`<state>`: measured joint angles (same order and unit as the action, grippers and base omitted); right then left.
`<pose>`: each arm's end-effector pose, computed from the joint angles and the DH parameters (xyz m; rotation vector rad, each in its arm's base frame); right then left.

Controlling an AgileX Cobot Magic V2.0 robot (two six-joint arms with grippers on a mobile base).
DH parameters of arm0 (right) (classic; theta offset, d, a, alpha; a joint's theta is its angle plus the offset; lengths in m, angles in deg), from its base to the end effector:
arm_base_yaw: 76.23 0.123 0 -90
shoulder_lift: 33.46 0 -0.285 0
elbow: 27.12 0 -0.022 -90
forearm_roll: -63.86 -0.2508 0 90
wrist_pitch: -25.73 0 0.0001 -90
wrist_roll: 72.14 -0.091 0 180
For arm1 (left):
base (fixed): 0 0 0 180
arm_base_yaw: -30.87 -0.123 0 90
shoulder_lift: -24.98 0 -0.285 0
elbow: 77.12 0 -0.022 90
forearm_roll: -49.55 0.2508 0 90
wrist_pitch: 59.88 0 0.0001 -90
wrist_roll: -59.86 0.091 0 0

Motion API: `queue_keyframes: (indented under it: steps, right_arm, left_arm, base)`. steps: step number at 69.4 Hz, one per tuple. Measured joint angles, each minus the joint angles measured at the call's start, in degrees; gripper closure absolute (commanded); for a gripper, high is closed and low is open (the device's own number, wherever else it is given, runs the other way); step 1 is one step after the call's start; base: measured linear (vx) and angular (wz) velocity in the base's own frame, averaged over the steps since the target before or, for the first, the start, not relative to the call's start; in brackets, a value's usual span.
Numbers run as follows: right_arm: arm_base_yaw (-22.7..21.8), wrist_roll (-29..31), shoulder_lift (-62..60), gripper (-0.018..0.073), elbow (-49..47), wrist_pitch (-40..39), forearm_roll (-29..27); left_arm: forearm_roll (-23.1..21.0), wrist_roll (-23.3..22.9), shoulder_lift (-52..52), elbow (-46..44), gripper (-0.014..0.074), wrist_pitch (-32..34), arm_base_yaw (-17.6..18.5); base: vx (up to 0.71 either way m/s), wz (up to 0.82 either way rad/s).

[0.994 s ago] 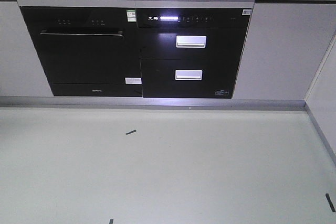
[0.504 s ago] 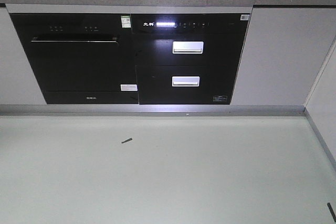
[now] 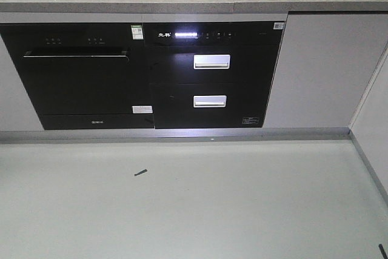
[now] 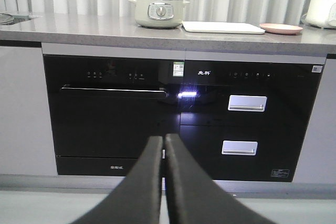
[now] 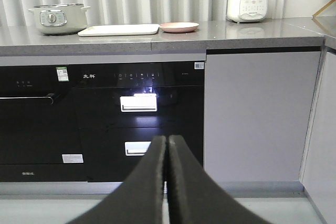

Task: Transfer vegetables to tray and serve
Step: 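Continue driving closer to the counter holding the pot and tray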

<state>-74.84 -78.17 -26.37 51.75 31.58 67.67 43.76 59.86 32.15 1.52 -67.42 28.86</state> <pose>0.0568 0.0008 0.1948 0.0171 1.6022 0.0438 0.0566 0.0008 0.1935 -0.0999 1.6259 -0.0608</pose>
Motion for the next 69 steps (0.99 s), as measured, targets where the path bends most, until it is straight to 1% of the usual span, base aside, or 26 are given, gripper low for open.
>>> queue_keyframes:
  steps: [69]
  right_arm:
    - [0.0,0.0,0.0,0.0564,0.0,0.0,0.0]
  left_arm:
    - [0.0,0.0,0.0,0.0,0.0603,0.0,0.0]
  base:
    - [0.07,-0.02]
